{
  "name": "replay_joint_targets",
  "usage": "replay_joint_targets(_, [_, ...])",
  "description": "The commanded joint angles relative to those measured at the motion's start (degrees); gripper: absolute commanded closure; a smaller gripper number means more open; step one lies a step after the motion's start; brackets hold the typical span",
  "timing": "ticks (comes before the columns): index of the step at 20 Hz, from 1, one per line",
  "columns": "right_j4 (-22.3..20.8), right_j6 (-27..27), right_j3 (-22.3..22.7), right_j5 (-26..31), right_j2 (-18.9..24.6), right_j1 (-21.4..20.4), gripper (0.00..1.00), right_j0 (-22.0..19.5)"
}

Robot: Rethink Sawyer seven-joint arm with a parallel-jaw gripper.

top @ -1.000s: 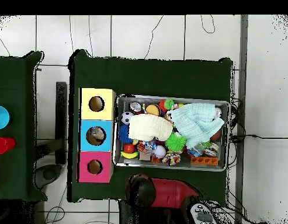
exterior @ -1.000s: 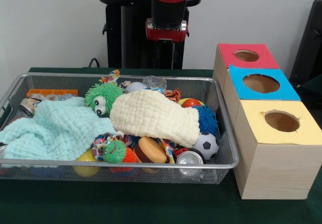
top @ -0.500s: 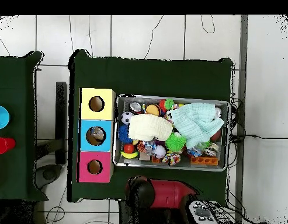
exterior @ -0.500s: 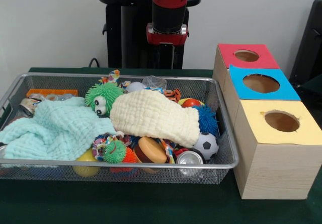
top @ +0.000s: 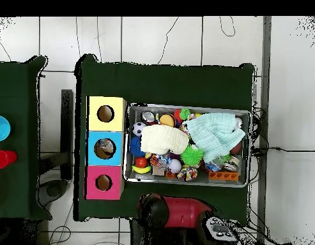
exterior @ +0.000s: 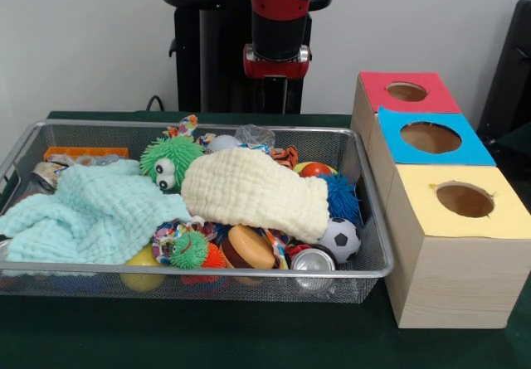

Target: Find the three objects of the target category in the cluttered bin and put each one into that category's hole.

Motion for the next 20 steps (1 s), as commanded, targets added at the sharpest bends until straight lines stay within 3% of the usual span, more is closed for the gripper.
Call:
replay_joint_targets(1, [-1.73, 4.28, -5.95, -4.11, 5.13, 2.32, 0.00, -2.03])
replay_joint_targets(20, [-3.32, 3.80, -7.75, -4.86, 5.26, 4.20, 0.00, -3.17])
